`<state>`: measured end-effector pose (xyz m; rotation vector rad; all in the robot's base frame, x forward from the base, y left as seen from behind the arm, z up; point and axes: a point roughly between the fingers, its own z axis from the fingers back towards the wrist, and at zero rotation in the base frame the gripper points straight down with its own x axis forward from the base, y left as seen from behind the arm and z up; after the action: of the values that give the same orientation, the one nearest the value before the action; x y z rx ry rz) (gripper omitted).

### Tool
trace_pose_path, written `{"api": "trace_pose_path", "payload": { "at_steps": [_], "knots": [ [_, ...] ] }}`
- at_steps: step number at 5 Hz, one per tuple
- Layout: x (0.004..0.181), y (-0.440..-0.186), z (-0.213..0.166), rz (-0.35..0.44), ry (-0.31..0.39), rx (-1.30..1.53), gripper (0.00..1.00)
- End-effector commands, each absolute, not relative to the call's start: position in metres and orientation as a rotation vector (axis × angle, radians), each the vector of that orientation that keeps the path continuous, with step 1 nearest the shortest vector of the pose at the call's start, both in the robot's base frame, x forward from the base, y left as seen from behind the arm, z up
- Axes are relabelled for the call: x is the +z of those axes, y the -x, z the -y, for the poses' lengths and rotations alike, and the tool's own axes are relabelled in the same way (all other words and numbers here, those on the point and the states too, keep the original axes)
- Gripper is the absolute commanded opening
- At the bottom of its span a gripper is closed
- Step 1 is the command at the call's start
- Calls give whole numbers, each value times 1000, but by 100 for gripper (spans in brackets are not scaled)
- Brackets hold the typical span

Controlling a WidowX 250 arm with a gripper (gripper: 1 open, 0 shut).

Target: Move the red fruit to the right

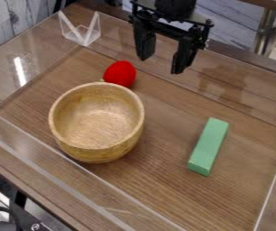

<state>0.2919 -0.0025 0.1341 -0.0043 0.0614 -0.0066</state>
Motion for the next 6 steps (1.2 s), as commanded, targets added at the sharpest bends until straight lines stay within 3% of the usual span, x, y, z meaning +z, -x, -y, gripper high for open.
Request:
{"api": "trace_pose_path", "payload": {
  "at_steps": [1,3,6],
  "knots": [
    [126,-291,-5,-68,0,-18,100],
    [111,-287,-45,-6,-13,-66,100],
    [96,-297,-71,94,-14,-132,100]
  ]
}}
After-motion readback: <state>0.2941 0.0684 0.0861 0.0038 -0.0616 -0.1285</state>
